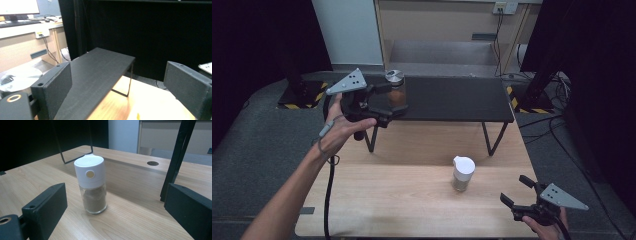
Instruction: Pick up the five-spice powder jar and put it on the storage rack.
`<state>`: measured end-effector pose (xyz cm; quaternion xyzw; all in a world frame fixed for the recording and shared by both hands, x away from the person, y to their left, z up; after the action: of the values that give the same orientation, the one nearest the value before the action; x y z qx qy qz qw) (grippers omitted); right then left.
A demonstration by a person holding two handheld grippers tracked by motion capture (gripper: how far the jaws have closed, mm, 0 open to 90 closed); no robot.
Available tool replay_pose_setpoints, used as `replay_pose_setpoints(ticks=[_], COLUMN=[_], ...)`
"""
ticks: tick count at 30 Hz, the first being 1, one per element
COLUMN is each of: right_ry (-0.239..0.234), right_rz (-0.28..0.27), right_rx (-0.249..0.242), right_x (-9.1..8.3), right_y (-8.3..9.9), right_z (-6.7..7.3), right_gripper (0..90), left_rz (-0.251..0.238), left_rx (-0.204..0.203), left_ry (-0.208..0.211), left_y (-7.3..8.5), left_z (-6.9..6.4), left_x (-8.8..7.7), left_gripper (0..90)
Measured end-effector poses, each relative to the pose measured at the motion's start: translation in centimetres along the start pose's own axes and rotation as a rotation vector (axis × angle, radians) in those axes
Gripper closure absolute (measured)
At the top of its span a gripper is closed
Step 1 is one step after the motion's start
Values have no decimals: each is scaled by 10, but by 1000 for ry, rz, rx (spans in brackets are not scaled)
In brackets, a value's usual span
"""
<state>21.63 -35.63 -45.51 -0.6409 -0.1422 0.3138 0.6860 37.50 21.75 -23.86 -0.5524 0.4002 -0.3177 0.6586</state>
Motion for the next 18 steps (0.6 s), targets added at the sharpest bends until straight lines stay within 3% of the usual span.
replay_pose_setpoints(ticks=[5, 8, 13, 16, 18], right_ry=[1, 1, 1, 1, 1], right_rz=[1, 2, 2, 2, 2], right_rx=[-3, 0, -4, -2, -3], right_x=[0, 0, 0, 1, 1], right_y=[0, 0, 0, 0, 0], right_z=[0, 0, 0, 0, 0], right_gripper=[50, 50, 50, 50, 50], left_rz=[-23, -13, -36, -65, -68], left_rx=[-28, -16, -38, -73, -57], left_ry=[14, 18, 26, 41, 33], left_y=[19, 28, 47, 56, 61], left_z=[-9, -15, -22, -26, -29], left_x=[-5, -6, -9, -11, -12], left_gripper=[72, 71, 73, 75, 76])
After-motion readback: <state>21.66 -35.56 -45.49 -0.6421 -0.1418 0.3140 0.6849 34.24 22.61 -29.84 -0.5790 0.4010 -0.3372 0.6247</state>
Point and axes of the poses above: each handheld gripper's, and its own axes: x roughly forward along the jaws, y roughly out of its underside, z roughly to its left, the point moved 8 cm from there along x, roughly forward along the jaws, and after that the axes turned 4 degrees about x, right-handed, at the moved point
